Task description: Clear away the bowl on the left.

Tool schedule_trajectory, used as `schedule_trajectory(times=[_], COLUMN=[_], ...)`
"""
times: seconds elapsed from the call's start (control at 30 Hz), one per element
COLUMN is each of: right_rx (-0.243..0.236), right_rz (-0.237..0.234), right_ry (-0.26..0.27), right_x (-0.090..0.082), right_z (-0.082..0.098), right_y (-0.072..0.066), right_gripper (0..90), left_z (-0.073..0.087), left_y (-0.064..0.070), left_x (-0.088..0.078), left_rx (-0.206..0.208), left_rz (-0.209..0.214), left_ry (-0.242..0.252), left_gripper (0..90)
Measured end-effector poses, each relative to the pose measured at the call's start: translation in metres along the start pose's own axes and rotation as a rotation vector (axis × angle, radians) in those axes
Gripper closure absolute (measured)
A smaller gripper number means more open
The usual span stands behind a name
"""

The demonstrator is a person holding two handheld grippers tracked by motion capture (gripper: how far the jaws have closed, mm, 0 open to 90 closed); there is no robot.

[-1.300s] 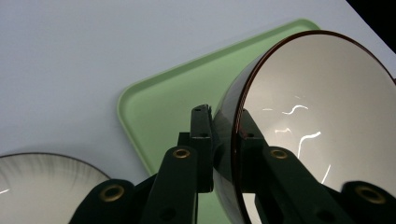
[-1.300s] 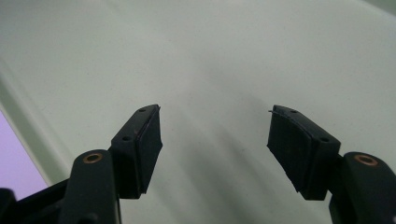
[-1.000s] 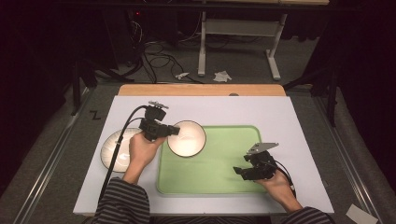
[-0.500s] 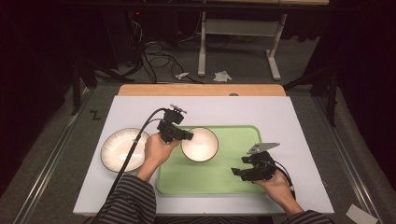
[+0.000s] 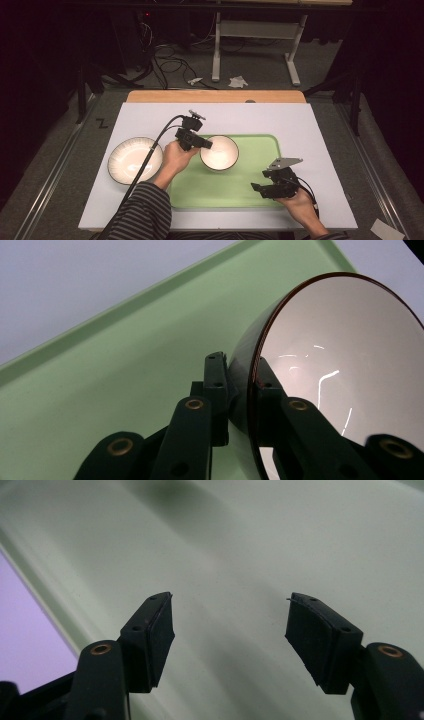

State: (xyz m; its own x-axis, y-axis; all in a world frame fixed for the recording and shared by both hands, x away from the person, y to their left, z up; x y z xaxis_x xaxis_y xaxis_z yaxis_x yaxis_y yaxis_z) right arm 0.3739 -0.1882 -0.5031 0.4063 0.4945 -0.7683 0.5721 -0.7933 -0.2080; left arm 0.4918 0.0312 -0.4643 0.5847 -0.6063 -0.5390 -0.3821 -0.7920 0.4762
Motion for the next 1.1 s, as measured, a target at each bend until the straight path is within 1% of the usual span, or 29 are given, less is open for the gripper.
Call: schedule_trajectory(times=[0.07, 0.13, 0.23, 0.27, 0.37, 0.4, 0.43, 0.53, 0.7, 0.77, 0.87, 0.9, 0.93, 0.97, 1.0, 1.03, 1.07, 1.1], right_rx=[-0.005, 0.01, 0.002, 0.007, 0.011, 0.004, 0.01, 0.012, 0.017, 0.018, 0.013, 0.014, 0.013, 0.013, 0.013, 0.015, 0.015, 0.017], right_rz=[0.007, 0.013, 0.021, 0.026, 0.035, 0.038, 0.033, 0.039, 0.044, 0.044, 0.041, 0.042, 0.044, 0.046, 0.048, 0.05, 0.049, 0.05], right_ry=[0.007, 0.008, 0.014, 0.011, 0.012, 0.016, 0.023, 0.024, 0.02, 0.019, 0.017, 0.017, 0.017, 0.016, 0.018, 0.016, 0.019, 0.019], right_x=[-0.002, -0.003, -0.005, -0.006, -0.007, -0.008, -0.008, -0.01, -0.011, -0.01, -0.01, -0.01, -0.01, -0.01, -0.01, -0.011, -0.011, -0.012], right_z=[0.002, 0.004, 0.005, 0.006, 0.007, 0.008, 0.008, 0.009, 0.01, 0.01, 0.01, 0.01, 0.01, 0.01, 0.01, 0.01, 0.009, 0.01], right_y=[0.002, 0.003, 0.004, 0.003, 0.003, 0.003, 0.003, 0.003, 0.005, 0.004, 0.003, 0.003, 0.003, 0.003, 0.004, 0.005, 0.006, 0.006], right_gripper=[36.9, 37.0, 37.0, 37.0, 37.0, 37.0, 37.0, 36.9, 36.9, 36.9, 36.9, 36.8, 36.8, 36.8, 36.8, 36.8, 36.8, 36.8], left_z=[0.001, 0.003, 0.006, 0.006, 0.007, 0.007, 0.007, 0.011, 0.014, 0.014, 0.016, 0.017, 0.019, 0.018, 0.018, 0.019, 0.02, 0.019], left_y=[0.0, 0.0, -0.001, -0.002, -0.004, -0.004, -0.004, -0.003, -0.002, -0.002, -0.002, -0.004, -0.004, -0.004, -0.003, -0.001, -0.001, 0.001], left_x=[0.005, 0.011, 0.018, 0.02, 0.024, 0.025, 0.026, 0.032, 0.038, 0.039, 0.041, 0.043, 0.043, 0.044, 0.044, 0.045, 0.044, 0.046], left_rx=[0.001, 0.002, 0.003, 0.003, -0.01, -0.014, -0.015, -0.01, -0.006, -0.012, -0.016, 0.002, 0.012, 0.009, -0.012, 0.002, -0.011, -0.002], left_rz=[-0.002, -0.004, -0.017, -0.022, -0.022, -0.02, -0.019, -0.026, -0.03, -0.025, -0.029, -0.035, -0.009, -0.005, -0.033, -0.007, -0.024, 0.001], left_ry=[-0.004, -0.014, -0.021, -0.023, -0.028, -0.032, -0.034, -0.044, -0.042, -0.036, -0.029, -0.035, -0.05, -0.039, -0.025, -0.024, -0.032, -0.017], left_gripper=[81.7, 81.7, 81.6, 81.5, 80.8, 80.4, 79.9, 80.1, 80.4, 80.5, 80.9, 81.1, 81.2, 81.2, 81.3, 81.2, 81.2, 81.0])
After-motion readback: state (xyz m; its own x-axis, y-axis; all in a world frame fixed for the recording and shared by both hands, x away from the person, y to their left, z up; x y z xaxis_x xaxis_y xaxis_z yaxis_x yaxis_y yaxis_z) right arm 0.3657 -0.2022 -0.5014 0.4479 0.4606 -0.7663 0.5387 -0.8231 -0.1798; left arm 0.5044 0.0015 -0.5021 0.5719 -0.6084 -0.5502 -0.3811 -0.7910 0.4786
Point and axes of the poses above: each handheld gripper's, and its own axes: x roughly forward along the jaws, z roughly out of its underside, y roughly to its right, the point moved 4 cm from there along x, roughly forward along the jaws, and after that the axes turned 13 degrees about x, right-handed, at the moved point
